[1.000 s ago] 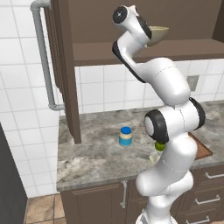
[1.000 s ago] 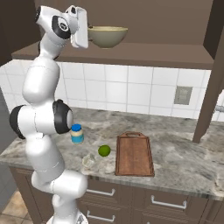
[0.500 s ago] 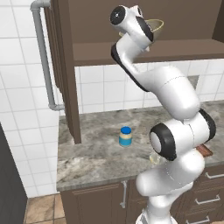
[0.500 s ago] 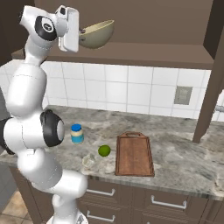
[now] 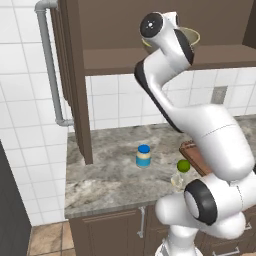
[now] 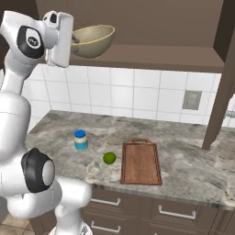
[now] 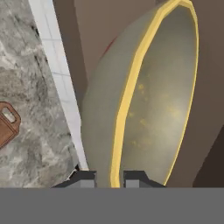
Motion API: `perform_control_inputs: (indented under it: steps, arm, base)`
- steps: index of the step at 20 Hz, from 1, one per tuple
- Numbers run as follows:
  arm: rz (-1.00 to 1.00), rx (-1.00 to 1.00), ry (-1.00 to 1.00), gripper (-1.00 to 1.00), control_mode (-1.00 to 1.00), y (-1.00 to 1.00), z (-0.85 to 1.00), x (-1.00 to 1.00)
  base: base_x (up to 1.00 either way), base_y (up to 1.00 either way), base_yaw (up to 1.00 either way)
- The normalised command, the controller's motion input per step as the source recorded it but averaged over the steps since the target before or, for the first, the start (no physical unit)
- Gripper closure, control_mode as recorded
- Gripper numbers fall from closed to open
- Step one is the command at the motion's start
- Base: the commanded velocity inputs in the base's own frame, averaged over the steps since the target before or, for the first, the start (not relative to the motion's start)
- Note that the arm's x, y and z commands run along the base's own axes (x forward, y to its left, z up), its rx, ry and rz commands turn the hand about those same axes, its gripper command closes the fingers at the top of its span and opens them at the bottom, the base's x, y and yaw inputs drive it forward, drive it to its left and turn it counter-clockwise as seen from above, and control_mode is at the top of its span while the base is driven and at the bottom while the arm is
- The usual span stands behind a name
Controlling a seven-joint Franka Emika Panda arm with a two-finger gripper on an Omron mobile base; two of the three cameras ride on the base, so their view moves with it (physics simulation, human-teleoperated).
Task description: Open the cabinet. Place the bowl and condiment on the counter. Then place the lime and garlic on the cutting board.
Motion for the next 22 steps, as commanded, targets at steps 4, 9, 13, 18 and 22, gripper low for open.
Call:
perform_control_inputs:
  steps: [4,9,13,18,22]
  arm:
    - [0.01,0.24,0.0,1.0,-1.0,0.19,-0.16,-1.0]
    - [0.11,0.22,0.04,1.0,-1.0,0.37,-0.42,-1.0]
    - [0.1,0.05,0.12,1.0,-1.0,0.86,-0.81,-1.0]
    - [0.13,0.0,0.19,1.0,-1.0,0.78,-1.0,-0.55]
    - [0.13,-0.01,0.2,1.0,-1.0,0.46,-1.0,0.14]
  base:
    - [0.0,0.0,0.0]
    - [0.0,0.0,0.0]
    - [0.0,0.0,0.0]
    - [0.0,0.0,0.0]
    - [0.0,0.0,0.0]
